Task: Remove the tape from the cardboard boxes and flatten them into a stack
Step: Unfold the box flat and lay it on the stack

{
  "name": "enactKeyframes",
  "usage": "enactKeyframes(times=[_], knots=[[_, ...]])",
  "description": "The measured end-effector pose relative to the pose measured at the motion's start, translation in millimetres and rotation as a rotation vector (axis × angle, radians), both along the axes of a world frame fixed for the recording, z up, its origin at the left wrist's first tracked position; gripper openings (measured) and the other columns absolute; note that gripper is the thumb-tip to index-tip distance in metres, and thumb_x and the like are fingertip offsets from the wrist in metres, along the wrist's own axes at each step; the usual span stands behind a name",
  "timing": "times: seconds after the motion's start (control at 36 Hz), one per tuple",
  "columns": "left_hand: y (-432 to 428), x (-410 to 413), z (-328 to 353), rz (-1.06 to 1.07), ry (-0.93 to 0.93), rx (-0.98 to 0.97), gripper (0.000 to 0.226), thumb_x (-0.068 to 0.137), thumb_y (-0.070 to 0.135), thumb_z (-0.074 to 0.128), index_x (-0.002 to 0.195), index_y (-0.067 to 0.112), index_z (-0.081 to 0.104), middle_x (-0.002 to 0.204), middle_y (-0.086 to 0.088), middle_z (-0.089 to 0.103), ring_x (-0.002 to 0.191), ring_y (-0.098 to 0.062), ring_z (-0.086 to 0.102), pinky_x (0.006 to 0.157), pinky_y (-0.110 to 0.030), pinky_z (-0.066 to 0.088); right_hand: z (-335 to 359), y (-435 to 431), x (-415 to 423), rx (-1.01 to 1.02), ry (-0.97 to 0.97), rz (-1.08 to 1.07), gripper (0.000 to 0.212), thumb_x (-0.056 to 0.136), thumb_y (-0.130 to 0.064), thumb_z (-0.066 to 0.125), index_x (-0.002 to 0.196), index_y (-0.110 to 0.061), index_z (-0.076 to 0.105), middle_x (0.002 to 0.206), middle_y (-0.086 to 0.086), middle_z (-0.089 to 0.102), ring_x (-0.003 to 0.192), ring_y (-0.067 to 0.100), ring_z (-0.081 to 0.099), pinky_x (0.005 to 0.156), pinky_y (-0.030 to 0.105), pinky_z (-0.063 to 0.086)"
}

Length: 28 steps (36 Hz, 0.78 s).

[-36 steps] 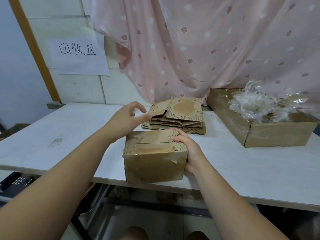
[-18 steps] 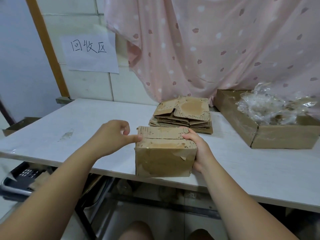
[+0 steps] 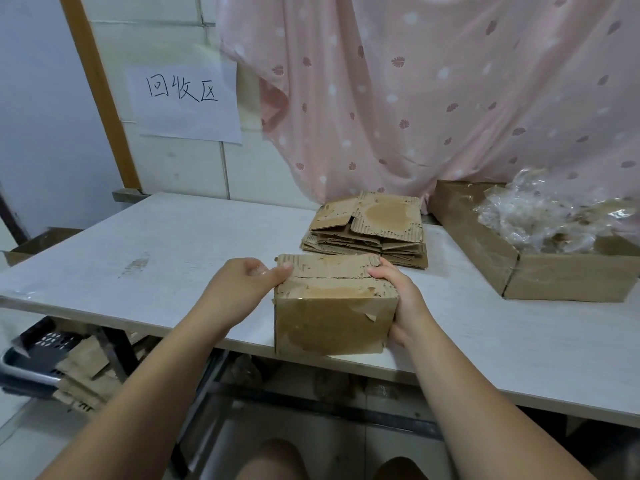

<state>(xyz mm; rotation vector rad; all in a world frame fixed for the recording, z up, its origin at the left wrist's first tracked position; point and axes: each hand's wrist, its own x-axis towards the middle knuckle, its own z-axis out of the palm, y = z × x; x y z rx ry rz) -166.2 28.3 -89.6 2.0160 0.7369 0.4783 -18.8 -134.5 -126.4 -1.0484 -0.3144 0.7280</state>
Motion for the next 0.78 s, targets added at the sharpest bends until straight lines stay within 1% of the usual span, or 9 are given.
enactKeyframes(times=[0.06,0.17,0.25,0.33,0.42,0.47,0.64,0.72,0.78], knots=[[1.5,0.4,-4.5,-0.037,-0.045,-0.157,0.042,0.088,0.045,0.059,0.065,0.012,0.049,0.061,0.005,0.044,0.059,-0.013,0.039,0.054,-0.025,0.032,0.7,0.0,0.1,0.008,0.008,-0.008,0.02,0.09,-0.008,0.049,0.088,-0.023,0.063,0.08,0.007,0.072,0.077,0.026,0.065,0.072,0.038,0.05],[3.9,5.3,-18.4,-0.082,-0.274,-0.77,0.024,0.095,0.024,0.054,0.077,0.008,0.053,0.072,-0.003,0.064,0.053,-0.009,0.049,0.056,-0.021,0.041,0.3,-0.1,-0.1,0.031,0.033,-0.018,0.023,0.09,-0.006,0.049,0.082,-0.023,0.062,0.078,0.007,0.072,0.073,0.026,0.064,0.07,0.036,0.049],[6.6,8.2,-30.5,0.063,-0.492,-1.099,0.011,0.094,0.008,0.053,0.083,0.005,0.05,0.103,-0.016,0.064,0.079,-0.018,0.052,0.067,-0.023,0.04,-3.9,-0.2,1.7,0.045,0.061,-0.01,0.02,0.088,-0.01,0.049,0.095,-0.021,0.064,0.093,0.01,0.071,0.077,0.027,0.066,0.068,0.035,0.051],[8.1,10.3,-39.6,0.067,-0.591,-1.156,0.017,0.094,0.001,0.048,0.078,0.005,0.043,0.116,-0.024,0.059,0.076,-0.017,0.058,0.059,-0.017,0.042,-5.6,1.3,2.8,0.038,0.057,-0.05,0.021,0.088,-0.009,0.051,0.093,-0.024,0.065,0.092,0.008,0.071,0.076,0.027,0.067,0.07,0.036,0.05],[6.5,11.9,-47.4,0.095,-0.755,-1.235,0.009,0.094,-0.001,0.043,0.086,0.003,0.045,0.101,-0.02,0.062,0.06,-0.014,0.063,0.055,-0.015,0.042,-6.5,3.6,1.3,0.043,0.063,-0.097,0.028,0.087,-0.009,0.053,0.107,-0.025,0.062,0.094,0.007,0.073,0.079,0.026,0.068,0.066,0.034,0.051],[2.0,13.1,-50.3,0.144,-0.876,-1.32,0.008,0.094,-0.001,0.043,0.1,-0.001,0.048,0.086,-0.013,0.06,0.051,-0.007,0.053,0.045,-0.012,0.038,-8.2,5.2,0.9,0.038,0.081,-0.13,0.04,0.086,-0.009,0.055,0.123,-0.023,0.057,0.098,0.007,0.073,0.079,0.026,0.069,0.062,0.033,0.051],[-10.5,21.3,-47.5,0.302,-1.03,-1.22,0.015,0.098,0.013,0.048,0.083,0.01,0.044,0.075,-0.004,0.055,0.043,-0.005,0.041,0.039,-0.012,0.033,-10.2,6.1,-2.2,0.081,0.104,-0.165,0.032,0.086,-0.008,0.054,0.115,-0.02,0.06,0.099,0.01,0.072,0.079,0.027,0.069,0.063,0.034,0.053],[-12.6,23.6,-45.4,0.276,-1.003,-0.929,0.024,0.099,0.025,0.046,0.078,0.014,0.042,0.085,-0.002,0.069,0.052,-0.005,0.048,0.047,-0.015,0.037,-13.7,6.4,-3.5,0.11,0.117,-0.196,0.03,0.085,-0.009,0.054,0.113,-0.018,0.062,0.102,0.013,0.071,0.087,0.031,0.067,0.072,0.038,0.053],[-12.9,25.5,-42.4,0.28,-0.964,-0.716,0.027,0.099,0.029,0.045,0.076,0.016,0.041,0.086,0.001,0.071,0.072,-0.004,0.061,0.057,-0.018,0.04,-14.4,5.8,-4.9,0.132,0.118,-0.198,0.023,0.086,-0.009,0.052,0.099,-0.018,0.067,0.099,0.014,0.071,0.086,0.031,0.066,0.075,0.04,0.051]])
